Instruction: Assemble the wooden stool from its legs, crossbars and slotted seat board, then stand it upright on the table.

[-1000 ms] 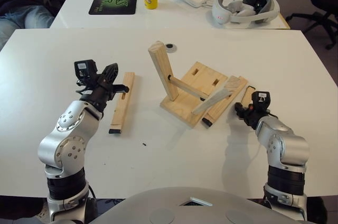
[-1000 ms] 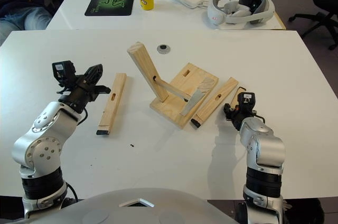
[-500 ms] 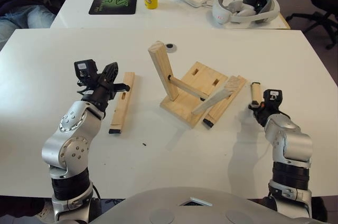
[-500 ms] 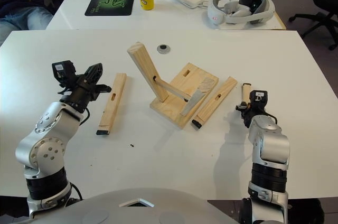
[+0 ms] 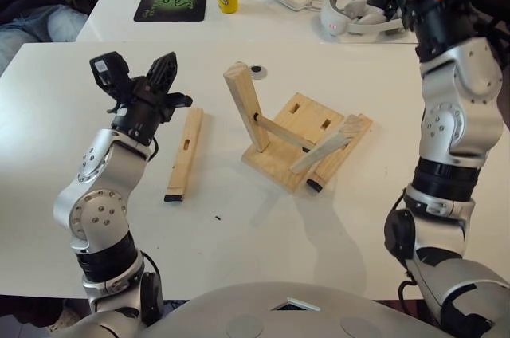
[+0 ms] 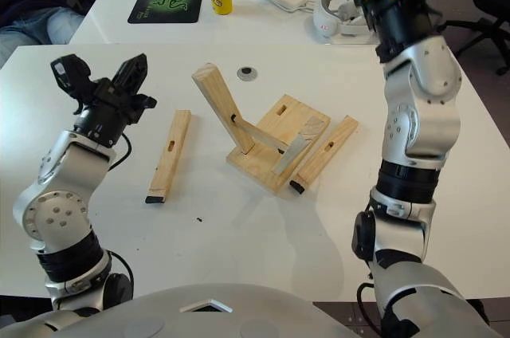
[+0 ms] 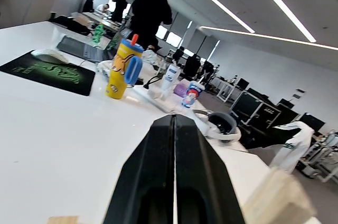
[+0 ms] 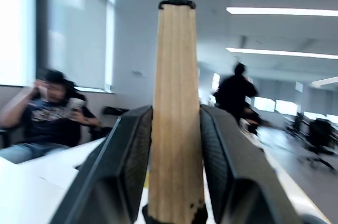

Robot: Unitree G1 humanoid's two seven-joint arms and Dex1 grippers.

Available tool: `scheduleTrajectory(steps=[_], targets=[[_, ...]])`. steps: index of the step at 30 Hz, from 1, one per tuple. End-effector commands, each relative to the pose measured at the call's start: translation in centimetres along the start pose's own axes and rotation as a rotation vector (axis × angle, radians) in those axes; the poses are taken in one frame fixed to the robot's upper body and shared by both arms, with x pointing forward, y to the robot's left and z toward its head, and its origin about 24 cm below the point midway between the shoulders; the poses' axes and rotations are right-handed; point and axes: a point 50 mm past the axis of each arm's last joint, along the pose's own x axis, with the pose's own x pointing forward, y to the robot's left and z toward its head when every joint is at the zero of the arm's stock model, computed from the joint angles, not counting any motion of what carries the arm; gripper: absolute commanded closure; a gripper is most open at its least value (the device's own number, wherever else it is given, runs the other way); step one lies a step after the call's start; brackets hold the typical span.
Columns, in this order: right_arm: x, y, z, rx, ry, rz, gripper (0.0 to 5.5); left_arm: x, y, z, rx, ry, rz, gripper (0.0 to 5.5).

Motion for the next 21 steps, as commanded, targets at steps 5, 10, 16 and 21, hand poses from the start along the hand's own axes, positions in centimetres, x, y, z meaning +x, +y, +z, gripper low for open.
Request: scheduleTrajectory(steps=[5,10,16,21], targets=[[1.2,5.7,0.6,0.071,0.021,0.433,4.18,2.1,-6.3,2.8,-0.097,-0.018,-0.380,5.50],[0.7,6.8,-1.6,0.026,0.089,0.418,4.18,2.7,-7.2,3.2,-0.195,0.014,-0.459,5.31],[0.1,7.6,-2.8,0.010,0.100,0.386,4.18,3.1,-6.8,2.4,-0.221,0.079,-0.448,4.58],[0.1,7.5,-3.0,0.002,0.084,0.339,4.18,3.7,-5.6,2.3,-0.272,0.096,-0.406,3.92]])
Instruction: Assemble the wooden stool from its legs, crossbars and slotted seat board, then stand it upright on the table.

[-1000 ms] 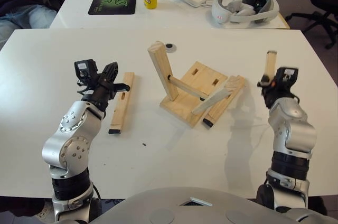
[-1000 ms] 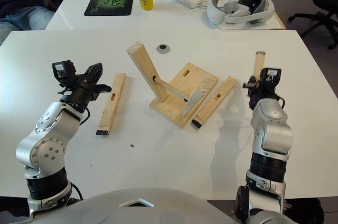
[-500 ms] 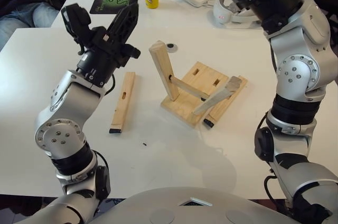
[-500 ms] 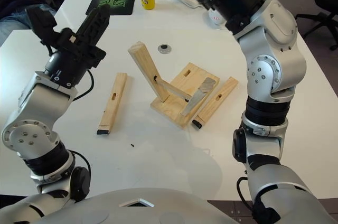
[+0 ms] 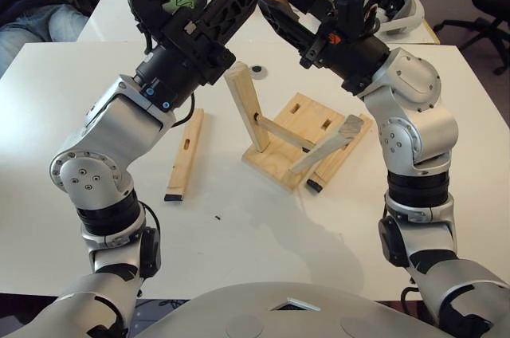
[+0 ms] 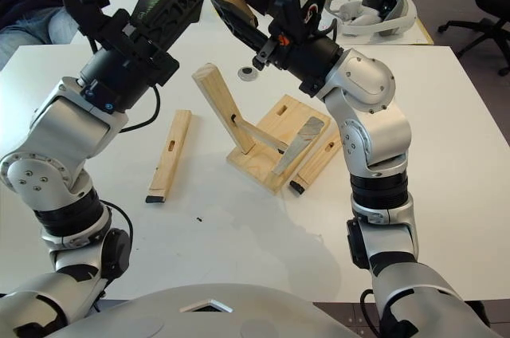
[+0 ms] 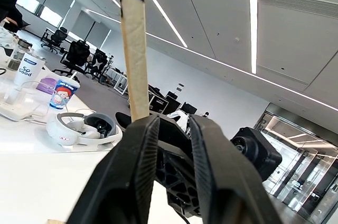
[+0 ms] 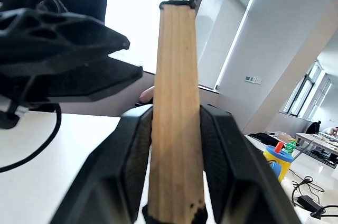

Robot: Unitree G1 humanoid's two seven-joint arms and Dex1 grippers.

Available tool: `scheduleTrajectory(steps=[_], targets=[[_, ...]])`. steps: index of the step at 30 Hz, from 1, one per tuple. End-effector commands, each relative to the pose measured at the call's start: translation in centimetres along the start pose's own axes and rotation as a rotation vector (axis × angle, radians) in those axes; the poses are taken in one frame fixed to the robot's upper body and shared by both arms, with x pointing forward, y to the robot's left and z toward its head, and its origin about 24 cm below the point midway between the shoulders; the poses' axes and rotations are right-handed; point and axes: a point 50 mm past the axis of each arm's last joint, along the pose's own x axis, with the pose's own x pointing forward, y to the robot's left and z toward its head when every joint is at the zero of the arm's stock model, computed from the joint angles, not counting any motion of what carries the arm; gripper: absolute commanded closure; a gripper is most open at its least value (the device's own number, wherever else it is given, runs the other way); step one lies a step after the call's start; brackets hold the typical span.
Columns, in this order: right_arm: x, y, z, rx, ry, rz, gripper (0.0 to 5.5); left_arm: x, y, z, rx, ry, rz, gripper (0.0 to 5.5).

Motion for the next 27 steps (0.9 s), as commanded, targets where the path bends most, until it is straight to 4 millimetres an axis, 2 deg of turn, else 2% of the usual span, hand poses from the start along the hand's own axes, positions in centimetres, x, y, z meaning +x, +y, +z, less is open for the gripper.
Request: scheduleTrajectory(steps=[1,4,10,18,27], targets=[[0.0,0.0,0.2,-0.014,-0.033,-0.035,4.18,0.1,1.0,0.5,-0.047,-0.010,0.036,3.83],[0.0,0.0,0.2,0.003,-0.050,-0.051,4.18,0.0,1.4,0.8,-0.091,-0.036,0.045,3.31],[-0.2,0.7,-0.7,-0.001,-0.018,0.016,4.18,0.0,0.9,2.1,-0.182,-0.114,-0.001,3.29],[-0.1,1.2,-0.9,0.008,-0.005,0.062,4.18,0.1,1.0,2.2,-0.183,-0.124,0.032,3.29],[0.0,1.3,-1.0,0.004,0.002,0.085,4.18,-0.2,1.3,2.0,-0.177,-0.143,0.067,4.57]])
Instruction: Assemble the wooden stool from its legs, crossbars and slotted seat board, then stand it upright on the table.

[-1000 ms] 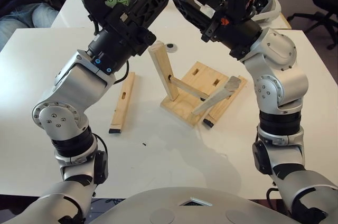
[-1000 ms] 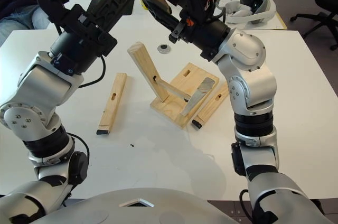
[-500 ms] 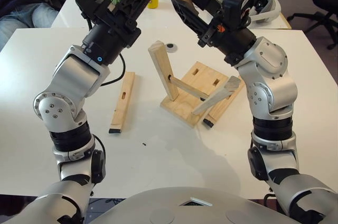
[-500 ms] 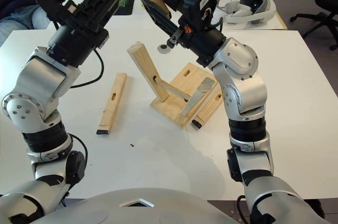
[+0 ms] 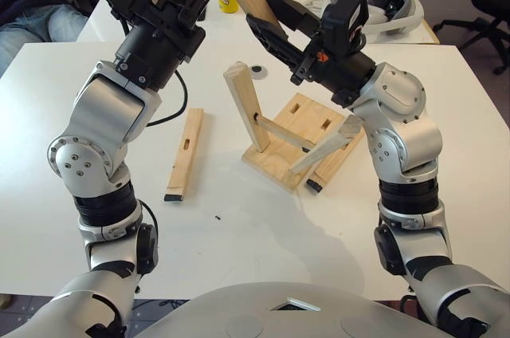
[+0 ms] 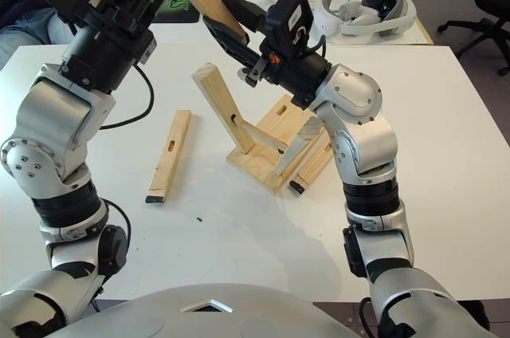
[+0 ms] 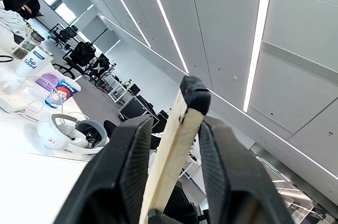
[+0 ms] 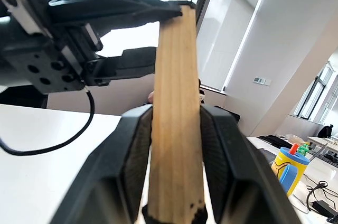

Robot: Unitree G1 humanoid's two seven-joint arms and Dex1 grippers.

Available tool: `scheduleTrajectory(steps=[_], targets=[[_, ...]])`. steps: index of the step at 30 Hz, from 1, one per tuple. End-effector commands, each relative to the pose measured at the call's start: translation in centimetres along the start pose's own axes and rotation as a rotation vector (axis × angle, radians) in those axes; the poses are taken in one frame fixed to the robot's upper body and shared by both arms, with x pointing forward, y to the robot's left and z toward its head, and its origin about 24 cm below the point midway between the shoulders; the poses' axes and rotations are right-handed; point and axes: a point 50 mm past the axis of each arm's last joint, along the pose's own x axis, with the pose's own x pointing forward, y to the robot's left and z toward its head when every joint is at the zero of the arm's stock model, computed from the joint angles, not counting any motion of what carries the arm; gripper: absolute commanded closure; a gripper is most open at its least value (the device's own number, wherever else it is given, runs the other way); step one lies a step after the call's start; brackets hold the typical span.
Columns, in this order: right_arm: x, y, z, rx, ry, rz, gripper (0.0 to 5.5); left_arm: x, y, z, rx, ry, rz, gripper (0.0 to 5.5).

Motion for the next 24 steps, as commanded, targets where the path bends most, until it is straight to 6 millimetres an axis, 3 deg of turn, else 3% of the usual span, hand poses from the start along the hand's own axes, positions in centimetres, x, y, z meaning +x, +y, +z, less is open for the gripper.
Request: scheduleTrajectory(steps=[1,5,10,16,20,24], targets=[[0.0,0.0,0.1,-0.019,0.009,0.021,4.18,-0.2,0.1,0.0,0.020,-0.009,0.021,4.67],[0.0,0.1,0.0,-0.022,0.012,0.031,4.18,-0.3,0.3,0.0,0.018,-0.013,0.029,5.03],[-0.1,0.2,-0.1,0.009,0.024,0.066,4.18,-0.4,0.9,-0.1,0.021,-0.017,0.055,5.05],[0.0,-0.3,0.6,0.066,-0.004,0.051,2.95,-0.8,1.6,0.4,0.039,-0.044,0.102,5.07],[-0.4,-1.8,2.0,0.174,-0.109,-0.072,2.93,-1.8,2.6,2.0,0.087,-0.091,0.183,5.07],[-2.0,-4.7,3.7,0.306,-0.234,-0.283,2.93,-3.4,3.3,4.0,0.152,-0.131,0.254,5.07]])
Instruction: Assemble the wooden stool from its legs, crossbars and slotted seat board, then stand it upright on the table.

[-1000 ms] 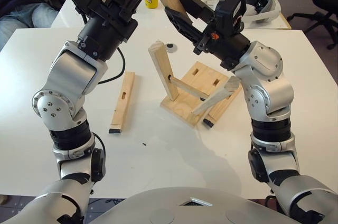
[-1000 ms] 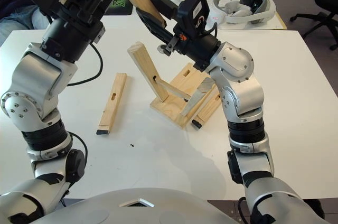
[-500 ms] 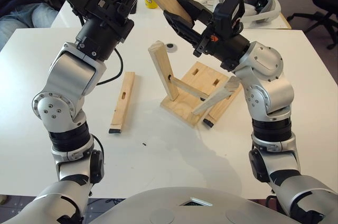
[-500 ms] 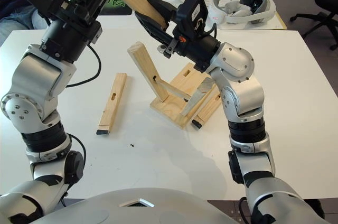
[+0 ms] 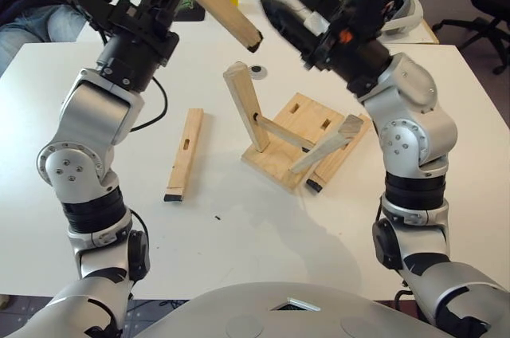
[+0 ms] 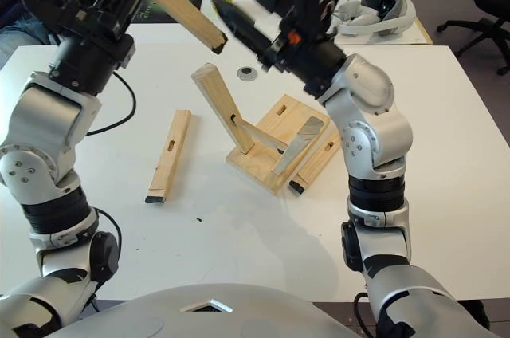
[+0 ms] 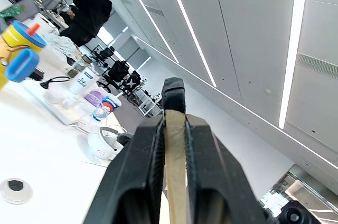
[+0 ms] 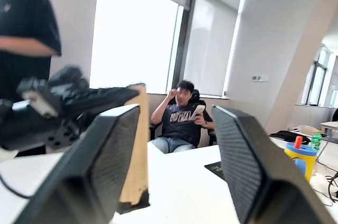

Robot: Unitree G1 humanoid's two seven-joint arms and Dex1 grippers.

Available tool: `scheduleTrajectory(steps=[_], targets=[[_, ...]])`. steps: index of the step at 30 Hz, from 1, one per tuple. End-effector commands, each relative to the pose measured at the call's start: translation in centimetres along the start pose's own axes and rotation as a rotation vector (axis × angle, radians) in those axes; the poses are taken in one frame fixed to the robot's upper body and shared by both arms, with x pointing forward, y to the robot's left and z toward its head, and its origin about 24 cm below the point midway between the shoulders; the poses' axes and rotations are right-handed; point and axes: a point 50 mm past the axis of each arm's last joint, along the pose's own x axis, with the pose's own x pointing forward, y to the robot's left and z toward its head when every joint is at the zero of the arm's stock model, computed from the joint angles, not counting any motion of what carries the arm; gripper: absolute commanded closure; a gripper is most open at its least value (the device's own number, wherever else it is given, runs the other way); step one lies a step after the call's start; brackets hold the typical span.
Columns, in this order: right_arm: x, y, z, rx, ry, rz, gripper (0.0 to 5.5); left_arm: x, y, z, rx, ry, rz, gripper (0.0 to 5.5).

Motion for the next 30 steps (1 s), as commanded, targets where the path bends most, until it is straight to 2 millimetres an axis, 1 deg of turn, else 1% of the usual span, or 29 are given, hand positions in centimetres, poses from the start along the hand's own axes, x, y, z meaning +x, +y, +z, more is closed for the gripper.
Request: scheduleTrajectory(steps=[1,3,5,6,8,10,11,12,13,15,17,18,19,23,26,30], targets=[[-0.7,-2.4,2.6,0.068,-0.120,-0.191,2.93,-1.4,1.4,2.0,0.070,-0.040,0.099,5.07],[-2.4,-4.1,2.8,0.023,-0.123,-0.358,2.93,-2.8,2.5,2.9,0.155,-0.027,0.196,5.07],[-4.4,-5.2,2.6,-0.024,-0.112,-0.510,2.93,-3.7,3.6,3.1,0.252,0.011,0.281,5.07],[-5.6,-5.6,2.2,-0.054,-0.097,-0.594,2.93,-4.2,4.1,2.8,0.285,0.042,0.324,5.07],[-8.0,-5.8,1.0,-0.089,-0.069,-0.764,2.93,-4.9,5.0,1.8,0.422,0.135,0.371,5.07],[-10.8,-5.1,-1.1,-0.143,-0.006,-0.916,2.93,-5.4,5.4,0.3,0.524,0.223,0.363,5.07],[-11.8,-4.5,-2.2,-0.166,0.037,-0.960,2.93,-5.6,5.5,-0.4,0.534,0.241,0.352,5.07],[-12.7,-3.7,-3.4,-0.171,0.084,-0.991,3.16,-5.8,5.5,-1.1,0.535,0.247,0.345,5.07],[-13.3,-2.8,-4.5,-0.187,0.135,-0.997,3.26,-6.0,5.6,-1.6,0.529,0.250,0.340,5.07],[-14.0,-0.9,-6.1,-0.186,0.205,-0.993,3.64,-6.5,5.7,-2.2,0.546,0.247,0.335,5.07],[-14.4,0.2,-7.1,-0.169,0.235,-1.003,3.93,-6.9,5.9,-2.2,0.588,0.225,0.343,5.07],[-14.4,0.4,-7.3,-0.161,0.242,-1.008,4.04,-7.1,6.0,-2.1,0.603,0.211,0.350,5.07],[-14.4,0.7,-7.6,-0.157,0.247,-1.005,4.26,-7.4,6.1,-2.1,0.620,0.197,0.356,5.07],[-14.0,1.1,-8.1,-0.146,0.263,-0.973,4.80,-8.5,7.0,-2.8,0.657,0.189,0.401,5.07],[-13.4,1.2,-8.6,-0.127,0.279,-0.927,4.83,-9.4,8.0,-3.8,0.653,0.210,0.441,5.07],[-12.8,0.9,-8.7,-0.118,0.277,-0.896,4.83,-9.7,8.7,-4.4,0.661,0.197,0.468,5.07]])
